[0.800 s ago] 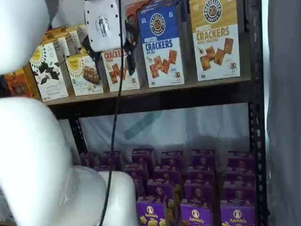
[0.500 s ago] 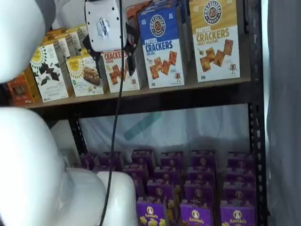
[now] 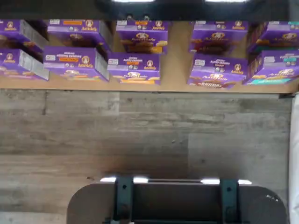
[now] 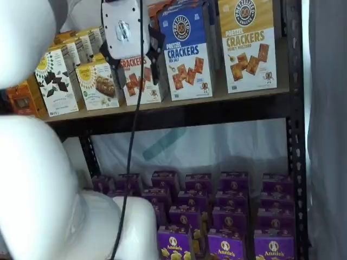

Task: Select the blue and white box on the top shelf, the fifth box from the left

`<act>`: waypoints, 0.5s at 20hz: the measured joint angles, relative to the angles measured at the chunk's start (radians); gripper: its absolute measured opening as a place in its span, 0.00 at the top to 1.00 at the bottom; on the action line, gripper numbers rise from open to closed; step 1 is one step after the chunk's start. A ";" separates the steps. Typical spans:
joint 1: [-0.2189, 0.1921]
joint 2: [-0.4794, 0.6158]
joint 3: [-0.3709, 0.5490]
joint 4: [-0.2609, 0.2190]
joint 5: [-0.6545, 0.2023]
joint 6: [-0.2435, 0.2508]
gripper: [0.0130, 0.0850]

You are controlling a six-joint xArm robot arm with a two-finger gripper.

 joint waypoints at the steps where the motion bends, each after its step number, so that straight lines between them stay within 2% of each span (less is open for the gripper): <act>1: 0.010 0.003 0.001 -0.011 -0.013 0.006 0.00; 5: 0.038 0.022 -0.005 -0.043 -0.067 0.025 0.00; 10: 0.042 0.074 -0.041 -0.044 -0.124 0.030 0.00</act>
